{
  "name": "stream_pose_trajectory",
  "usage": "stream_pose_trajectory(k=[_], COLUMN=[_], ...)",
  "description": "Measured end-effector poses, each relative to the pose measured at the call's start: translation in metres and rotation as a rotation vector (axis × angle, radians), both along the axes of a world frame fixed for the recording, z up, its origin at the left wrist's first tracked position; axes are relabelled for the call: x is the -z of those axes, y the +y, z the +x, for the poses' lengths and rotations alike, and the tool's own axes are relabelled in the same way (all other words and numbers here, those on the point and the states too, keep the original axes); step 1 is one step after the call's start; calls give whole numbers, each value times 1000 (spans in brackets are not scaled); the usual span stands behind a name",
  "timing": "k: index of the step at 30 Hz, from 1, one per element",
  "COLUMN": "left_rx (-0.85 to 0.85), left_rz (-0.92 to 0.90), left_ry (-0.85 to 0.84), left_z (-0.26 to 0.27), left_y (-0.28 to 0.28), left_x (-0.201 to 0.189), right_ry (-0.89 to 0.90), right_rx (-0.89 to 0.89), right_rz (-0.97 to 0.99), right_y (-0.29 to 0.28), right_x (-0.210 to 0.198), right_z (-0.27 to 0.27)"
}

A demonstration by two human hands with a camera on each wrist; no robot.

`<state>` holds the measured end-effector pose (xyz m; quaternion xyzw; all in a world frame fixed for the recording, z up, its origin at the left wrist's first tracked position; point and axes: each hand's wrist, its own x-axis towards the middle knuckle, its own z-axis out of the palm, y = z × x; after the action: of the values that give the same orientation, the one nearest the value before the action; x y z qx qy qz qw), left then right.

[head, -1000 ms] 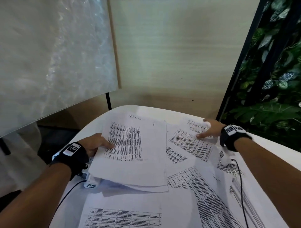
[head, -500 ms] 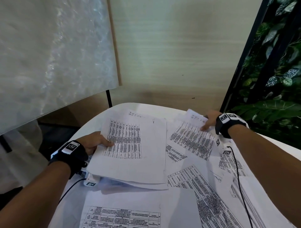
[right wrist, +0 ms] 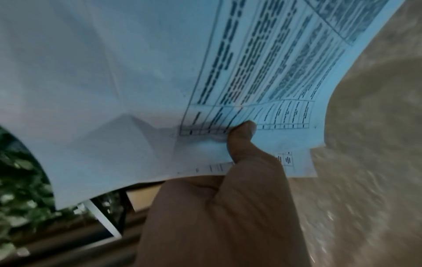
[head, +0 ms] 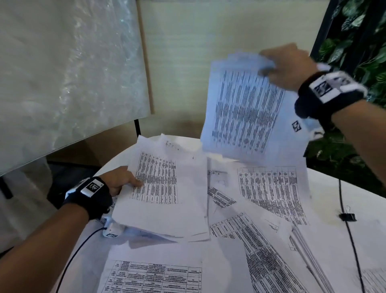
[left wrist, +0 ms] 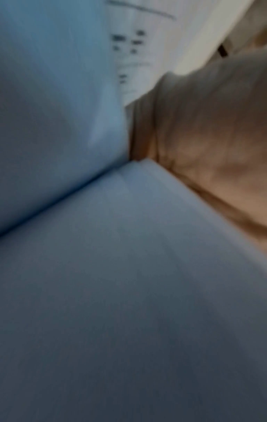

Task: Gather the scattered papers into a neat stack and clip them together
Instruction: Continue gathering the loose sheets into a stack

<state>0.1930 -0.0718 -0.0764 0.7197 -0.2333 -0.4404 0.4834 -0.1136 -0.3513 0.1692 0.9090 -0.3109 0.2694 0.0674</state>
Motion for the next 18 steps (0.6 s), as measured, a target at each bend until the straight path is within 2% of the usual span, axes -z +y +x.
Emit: stream_pose_trajectory(k=[3,5,7,10,13,15,18], left_rx=[-13,-12,12,-9,-77,-21,143], left_rz=[-23,-79,-146,-281,-415,-421,-317], left_ry=[-95,-98,-56,16,-23,-98,-187], left_z=[4,7,8,7,-14,-27,-34], left_y=[3,7,9,7,1,0,-2], left_x=[-18,-29,-37,-41,-47,-46,-33], right_ry=[-72,-32,35,118,155,113,36], right_rx=[-148,-208,-250,-266,-202,-229,-347], right_rz=[-126,-94,-35,130,302,421,570], right_y=[28,37,37,29,36,51,70], right_x=[-40,-46,-34,19,90,126,163], right_z=[-7,-1,18,59,99,122,145])
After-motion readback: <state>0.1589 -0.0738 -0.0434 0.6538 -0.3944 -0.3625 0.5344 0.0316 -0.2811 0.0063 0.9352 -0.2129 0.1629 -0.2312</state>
